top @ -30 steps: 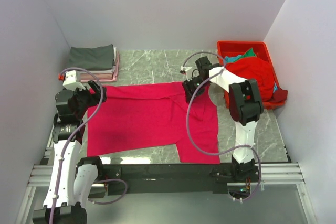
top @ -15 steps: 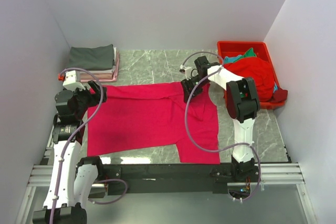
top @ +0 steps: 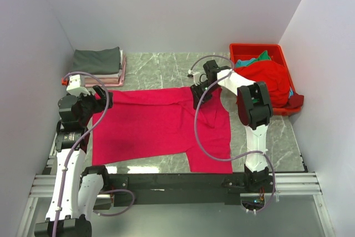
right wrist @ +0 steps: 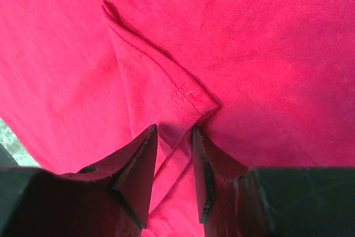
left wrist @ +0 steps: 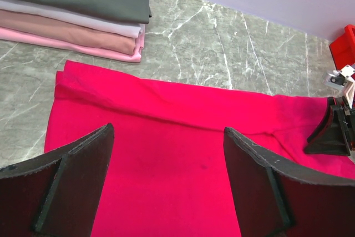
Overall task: Fold and stack the t-shirts
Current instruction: Fold the tshirt
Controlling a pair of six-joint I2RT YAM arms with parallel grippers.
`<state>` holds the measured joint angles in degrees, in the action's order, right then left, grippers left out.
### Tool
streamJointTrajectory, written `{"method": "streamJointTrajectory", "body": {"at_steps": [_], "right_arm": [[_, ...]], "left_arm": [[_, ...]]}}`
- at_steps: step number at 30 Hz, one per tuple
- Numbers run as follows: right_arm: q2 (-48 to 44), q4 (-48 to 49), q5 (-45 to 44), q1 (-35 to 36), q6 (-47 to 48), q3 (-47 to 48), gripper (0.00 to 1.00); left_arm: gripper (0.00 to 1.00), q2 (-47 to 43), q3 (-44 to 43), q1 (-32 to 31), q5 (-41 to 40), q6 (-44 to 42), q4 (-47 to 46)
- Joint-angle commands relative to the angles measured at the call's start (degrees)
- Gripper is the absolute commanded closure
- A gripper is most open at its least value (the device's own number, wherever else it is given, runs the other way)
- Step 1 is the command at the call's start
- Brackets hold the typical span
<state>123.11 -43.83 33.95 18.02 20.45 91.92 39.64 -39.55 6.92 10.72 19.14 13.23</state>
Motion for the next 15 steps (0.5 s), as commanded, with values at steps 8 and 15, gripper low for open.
{"method": "streamJointTrajectory", "body": {"at_steps": [8,15], "right_arm": [[-2.3,-1.6,0.4,1.1,1.1,2.7,0.62],[-4.4,-1.5,-0.6,3.7,2.3,0.6,0.62]], "left_arm": [[0.15,0.5,0.1,-0.2,1.4,-0.8,-1.5],[0.15,0.9,0.1,-0.2,1.3,-0.8,-1.5]]}}
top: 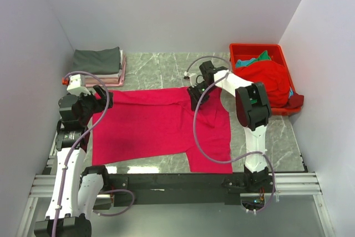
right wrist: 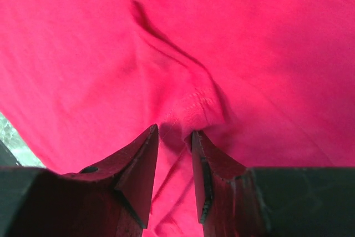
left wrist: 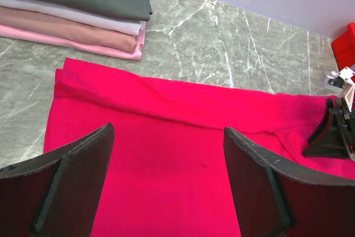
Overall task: Fold and stack the t-shirts
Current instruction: Fold the tshirt
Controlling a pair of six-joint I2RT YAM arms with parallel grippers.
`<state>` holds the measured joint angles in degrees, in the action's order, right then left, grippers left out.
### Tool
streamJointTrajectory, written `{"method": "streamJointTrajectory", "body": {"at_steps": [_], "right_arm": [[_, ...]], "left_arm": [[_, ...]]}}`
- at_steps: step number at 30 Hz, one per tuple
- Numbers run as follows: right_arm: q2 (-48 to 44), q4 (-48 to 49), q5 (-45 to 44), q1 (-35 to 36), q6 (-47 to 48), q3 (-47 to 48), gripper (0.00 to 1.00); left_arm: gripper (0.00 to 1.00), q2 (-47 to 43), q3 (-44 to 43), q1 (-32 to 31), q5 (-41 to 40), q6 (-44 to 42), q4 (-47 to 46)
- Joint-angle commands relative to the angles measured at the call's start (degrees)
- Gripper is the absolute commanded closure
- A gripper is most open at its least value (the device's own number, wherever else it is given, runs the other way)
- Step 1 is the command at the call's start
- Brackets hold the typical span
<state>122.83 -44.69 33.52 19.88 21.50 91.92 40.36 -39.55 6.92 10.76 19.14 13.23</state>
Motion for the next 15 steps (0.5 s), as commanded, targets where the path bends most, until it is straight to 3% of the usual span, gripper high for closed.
{"method": "streamJointTrajectory", "body": {"at_steps": [1,15], "right_arm": [[-4.2,-0.6,-0.2,2.1,1.4,0.2,0.62],[-6.5,-0.6,-3.0,7.1,2.4,-2.4,0.66]], "left_arm": [[0.15,0.2,0.1,-0.2,1.4,-0.8,-1.6],[0.15,0.1,0.1,-0.2,1.3,-0.8,-1.5]]}}
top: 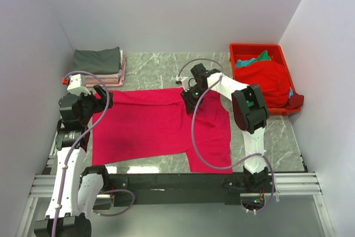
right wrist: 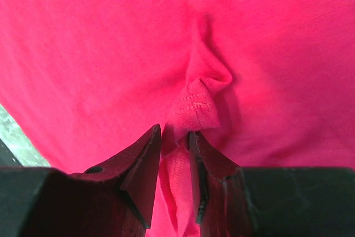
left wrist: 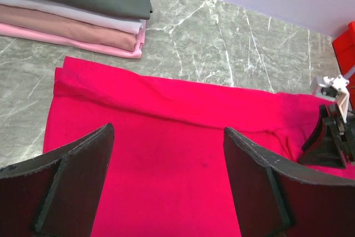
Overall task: Fold and stack the t-shirts
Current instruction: Fold the tshirt
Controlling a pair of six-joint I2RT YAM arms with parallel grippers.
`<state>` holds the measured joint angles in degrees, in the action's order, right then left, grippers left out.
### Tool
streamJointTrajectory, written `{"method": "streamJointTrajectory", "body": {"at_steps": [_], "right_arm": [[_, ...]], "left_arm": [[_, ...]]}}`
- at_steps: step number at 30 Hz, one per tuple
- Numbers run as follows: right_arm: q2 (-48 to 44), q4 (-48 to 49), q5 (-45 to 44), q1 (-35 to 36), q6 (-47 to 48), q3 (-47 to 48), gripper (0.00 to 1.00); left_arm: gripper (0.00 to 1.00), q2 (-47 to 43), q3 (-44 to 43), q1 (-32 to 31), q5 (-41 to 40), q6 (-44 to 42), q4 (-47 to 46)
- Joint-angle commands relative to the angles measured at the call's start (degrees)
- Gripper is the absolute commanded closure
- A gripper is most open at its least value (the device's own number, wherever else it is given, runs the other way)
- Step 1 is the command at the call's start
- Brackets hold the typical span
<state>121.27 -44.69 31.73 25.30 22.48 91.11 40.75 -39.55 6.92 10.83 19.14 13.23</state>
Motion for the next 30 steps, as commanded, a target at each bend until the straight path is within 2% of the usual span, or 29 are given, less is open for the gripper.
{"method": "streamJointTrajectory", "body": {"at_steps": [1,6,12,18,21,22,24,25,26,28,30], "right_arm": [[-5.3,-0.7,-1.6,2.3,1.7,-2.1,0.66],[-7.5,-0.2,-4.4,7.2,3.3,-5.3,0.62],[-7.5,-0.7,-3.8,11.2,4.4,-5.0,0.60],[-11.2,-3.3,-1.3,11.4,7.6,-3.2,0.57],[-15.4,-0.7,-1.9,6.8,7.9,-3.8,0.52],[-16.1,0.2,-2.3,2.7,7.7,-3.8,0.50],[-16.0,1.8,-2.6,-1.6,5.9,-2.1,0.47],[-15.4,2.2,-2.8,-6.2,5.5,-1.1,0.46],[-14.1,2.7,-3.4,-7.9,4.7,-0.2,0.46],[-12.9,4.9,-4.0,-11.2,3.6,1.7,0.45],[-11.0,5.7,-3.3,-14.6,2.4,4.0,0.45]], "left_arm": [[0.15,-0.3,0.1,-0.2,1.2,-0.8,-1.5],[0.15,-0.1,0.1,-0.2,1.2,-0.8,-1.5],[0.15,-0.2,0.1,-0.2,1.0,-0.9,-1.5],[0.15,0.0,0.3,-0.2,1.1,-0.4,-1.8],[0.13,0.2,0.5,-0.2,-0.5,0.9,-1.8],[0.11,0.4,0.6,-0.2,-2.3,1.5,-1.8],[0.04,0.8,0.8,-0.2,-5.5,4.3,-1.9],[0.01,1.3,1.0,-0.1,-8.3,5.5,-2.0],[0.01,1.8,1.2,0.1,-9.0,7.3,-2.5],[0.01,4.9,1.5,2.2,-7.6,8.9,-3.8],[0.01,8.4,1.1,4.3,-2.8,12.3,-4.5]]}}
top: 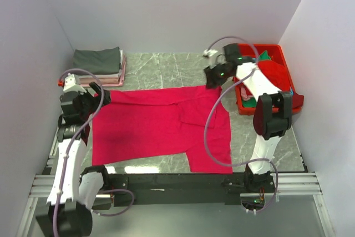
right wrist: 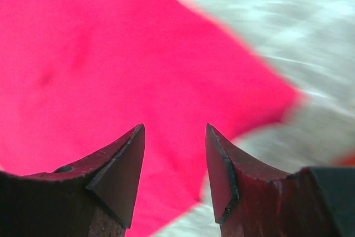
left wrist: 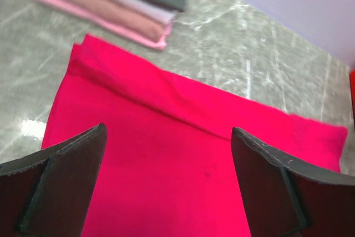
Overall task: Fold and stack the t-shirts
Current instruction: Fold the tshirt
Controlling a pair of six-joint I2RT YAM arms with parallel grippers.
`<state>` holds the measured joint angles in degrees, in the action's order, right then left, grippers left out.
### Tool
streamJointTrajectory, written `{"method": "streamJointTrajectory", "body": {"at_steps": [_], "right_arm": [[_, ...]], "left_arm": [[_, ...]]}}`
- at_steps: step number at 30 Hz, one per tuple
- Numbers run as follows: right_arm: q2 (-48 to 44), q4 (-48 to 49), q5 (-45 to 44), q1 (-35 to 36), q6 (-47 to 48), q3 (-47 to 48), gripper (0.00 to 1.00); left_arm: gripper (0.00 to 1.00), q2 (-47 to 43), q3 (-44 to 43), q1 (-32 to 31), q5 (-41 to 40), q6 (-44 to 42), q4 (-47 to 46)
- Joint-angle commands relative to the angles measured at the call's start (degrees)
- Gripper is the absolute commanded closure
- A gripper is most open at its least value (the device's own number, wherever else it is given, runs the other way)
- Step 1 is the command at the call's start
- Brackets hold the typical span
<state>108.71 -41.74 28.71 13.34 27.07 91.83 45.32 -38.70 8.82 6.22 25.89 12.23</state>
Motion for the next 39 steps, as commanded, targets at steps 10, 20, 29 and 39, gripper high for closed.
{"method": "streamJointTrajectory", "body": {"at_steps": [10,20,29,39], "right_arm": [[3.0,5.7,7.1,-6.0,-4.2,2.2,0.45],[3.4,6.1,9.6,-6.0,-3.8,1.0,0.45],[2.7,5.3,9.0,-6.0,-3.1,1.1,0.45],[2.1,4.5,8.5,-6.1,-2.6,0.8,0.45]], "left_arm": [[0.43,34.6,-8.3,7.4,8.2,13.1,-17.1],[0.74,50.9,-18.8,7.4,5.9,12.2,-15.5],[0.87,51.5,-14.2,7.5,0.2,11.7,-13.2],[0.92,53.7,-16.1,8.2,-6.0,11.5,-6.2]]}}
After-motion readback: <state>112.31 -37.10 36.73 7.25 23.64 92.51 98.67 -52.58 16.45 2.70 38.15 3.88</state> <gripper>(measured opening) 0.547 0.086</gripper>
